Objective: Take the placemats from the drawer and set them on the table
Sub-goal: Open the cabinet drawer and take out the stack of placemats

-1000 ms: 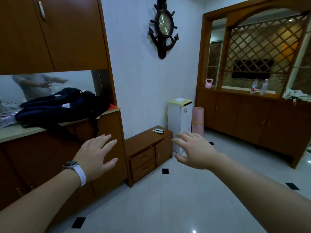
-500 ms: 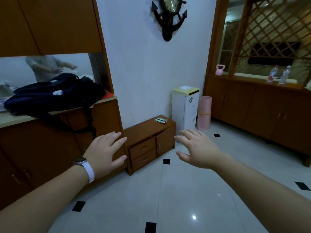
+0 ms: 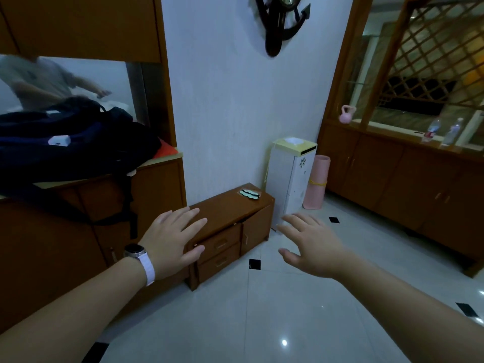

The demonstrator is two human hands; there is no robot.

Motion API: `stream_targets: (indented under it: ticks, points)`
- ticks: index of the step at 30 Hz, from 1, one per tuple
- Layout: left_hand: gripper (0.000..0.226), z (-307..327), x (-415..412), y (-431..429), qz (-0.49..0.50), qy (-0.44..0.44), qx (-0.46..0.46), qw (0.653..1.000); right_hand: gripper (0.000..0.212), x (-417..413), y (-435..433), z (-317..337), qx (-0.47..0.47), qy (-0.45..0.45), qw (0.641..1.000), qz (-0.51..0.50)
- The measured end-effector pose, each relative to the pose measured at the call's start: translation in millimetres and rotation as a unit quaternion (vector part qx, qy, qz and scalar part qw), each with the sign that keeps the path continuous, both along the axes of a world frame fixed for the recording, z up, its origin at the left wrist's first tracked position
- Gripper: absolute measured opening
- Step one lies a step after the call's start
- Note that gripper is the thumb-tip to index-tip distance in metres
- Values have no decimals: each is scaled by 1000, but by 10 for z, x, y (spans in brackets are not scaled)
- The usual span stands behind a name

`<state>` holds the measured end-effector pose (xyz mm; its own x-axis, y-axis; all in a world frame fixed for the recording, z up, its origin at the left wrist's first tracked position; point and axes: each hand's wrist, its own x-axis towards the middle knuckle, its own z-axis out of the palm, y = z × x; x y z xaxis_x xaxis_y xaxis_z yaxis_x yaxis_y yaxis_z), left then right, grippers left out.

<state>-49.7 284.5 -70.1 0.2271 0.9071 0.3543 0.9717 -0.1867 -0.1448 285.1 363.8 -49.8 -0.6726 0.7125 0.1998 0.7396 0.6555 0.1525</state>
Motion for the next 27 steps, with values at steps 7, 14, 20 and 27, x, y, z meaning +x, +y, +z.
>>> stream_targets:
  ticks: [7,14,20,27]
  points:
    - [61,-225,-420,670,-12,-15,-19,1000,59,-359,574,-28,-27,-6,999,-23]
    - [62,-392,-572,1188,2,-20,-43,999,58,-589,1196,-271,-31,2,1000,-1]
    - [61,-669,-568,1818,17,-7,-78,997,50,-709,1981,-669,-60,12,998,32]
    - [61,-1040,-397,2868,55,7,-144,988,58,-718,3187,-1230,-130,2,989,64]
